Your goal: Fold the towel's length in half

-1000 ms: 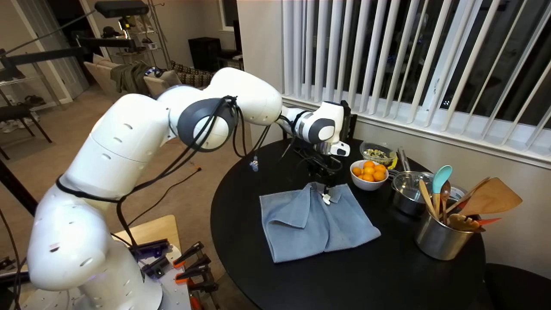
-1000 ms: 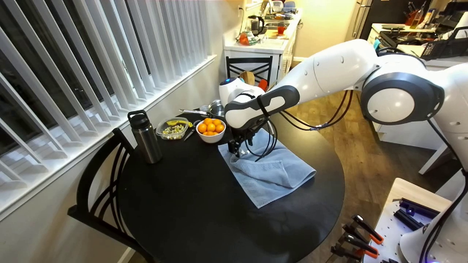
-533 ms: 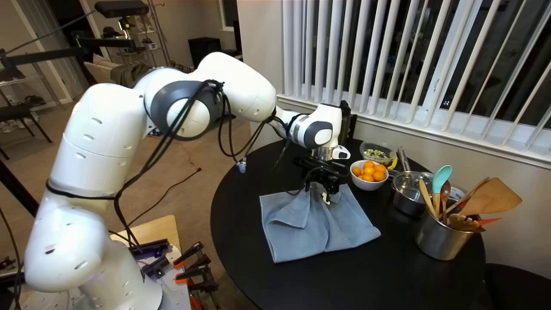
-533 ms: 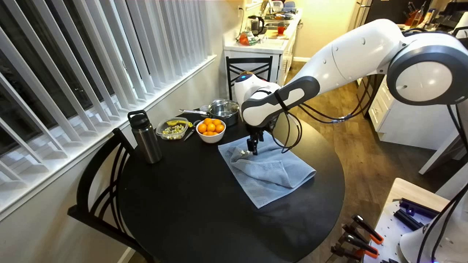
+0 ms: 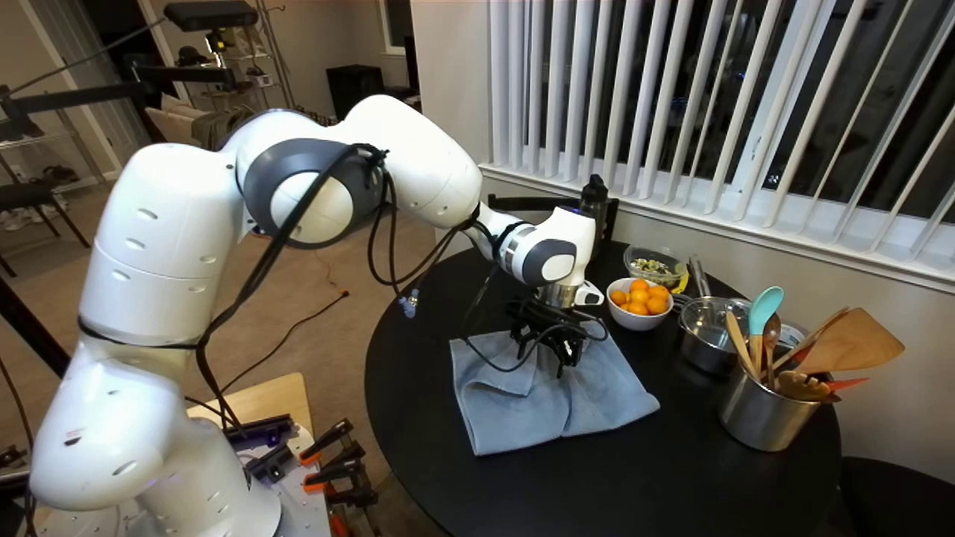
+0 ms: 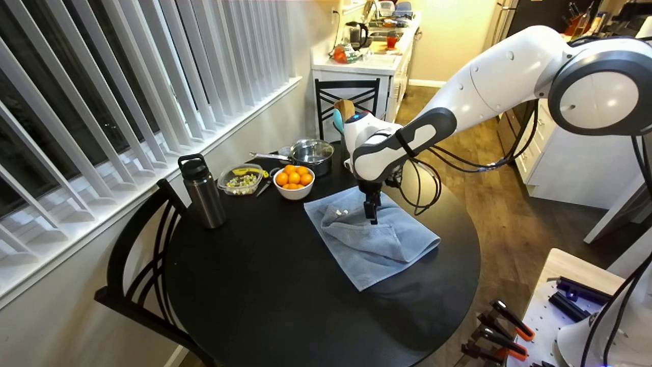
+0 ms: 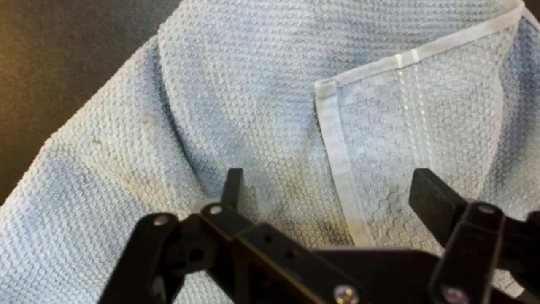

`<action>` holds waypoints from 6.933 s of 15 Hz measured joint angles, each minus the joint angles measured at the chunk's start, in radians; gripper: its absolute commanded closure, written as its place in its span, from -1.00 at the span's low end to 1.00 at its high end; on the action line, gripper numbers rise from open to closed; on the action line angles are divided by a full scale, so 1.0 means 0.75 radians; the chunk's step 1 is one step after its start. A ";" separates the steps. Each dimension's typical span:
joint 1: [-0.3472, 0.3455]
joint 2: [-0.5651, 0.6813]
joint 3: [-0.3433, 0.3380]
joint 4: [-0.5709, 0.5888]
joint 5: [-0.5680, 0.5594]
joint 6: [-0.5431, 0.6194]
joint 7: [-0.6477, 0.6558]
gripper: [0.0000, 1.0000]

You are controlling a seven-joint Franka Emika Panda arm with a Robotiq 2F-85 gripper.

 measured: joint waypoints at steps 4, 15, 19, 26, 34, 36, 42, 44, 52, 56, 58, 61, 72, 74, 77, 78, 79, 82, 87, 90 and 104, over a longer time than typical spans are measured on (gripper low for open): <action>-0.020 0.001 0.017 -0.014 0.068 -0.028 0.000 -1.00; -0.030 0.017 0.018 -0.018 0.088 -0.018 0.001 -1.00; -0.042 0.066 0.024 -0.022 0.109 0.005 -0.002 -1.00; -0.084 0.109 0.078 -0.020 0.185 0.005 -0.050 -1.00; -0.124 0.109 0.122 -0.011 0.247 -0.023 -0.123 -1.00; -0.132 0.109 0.132 -0.004 0.264 -0.056 -0.148 -1.00; -0.141 0.107 0.148 0.017 0.329 -0.159 -0.187 -1.00; -0.141 0.107 0.152 0.019 0.346 -0.181 -0.195 -0.50; -0.141 0.106 0.157 0.019 0.360 -0.191 -0.197 0.48; -0.141 0.100 0.157 0.018 0.361 -0.191 -0.197 0.92; -0.141 0.089 0.157 0.015 0.361 -0.191 -0.197 0.98; -0.139 0.069 0.158 0.013 0.361 -0.191 -0.197 0.95; -0.114 0.043 0.265 0.022 0.396 -0.297 -0.325 0.95; -0.099 0.044 0.274 0.029 0.404 -0.307 -0.349 0.95; -0.074 0.056 0.285 0.052 0.411 -0.333 -0.377 0.95; -0.065 0.064 0.288 0.062 0.413 -0.337 -0.390 0.95; -0.057 0.074 0.293 0.074 0.416 -0.338 -0.404 0.95; -0.028 0.119 0.302 0.121 0.419 -0.337 -0.420 0.95; 0.024 0.196 0.294 0.190 0.419 -0.330 -0.420 0.95; 0.040 0.233 0.294 0.222 0.419 -0.331 -0.420 0.95; 0.058 0.282 0.309 0.266 0.420 -0.370 -0.420 -0.43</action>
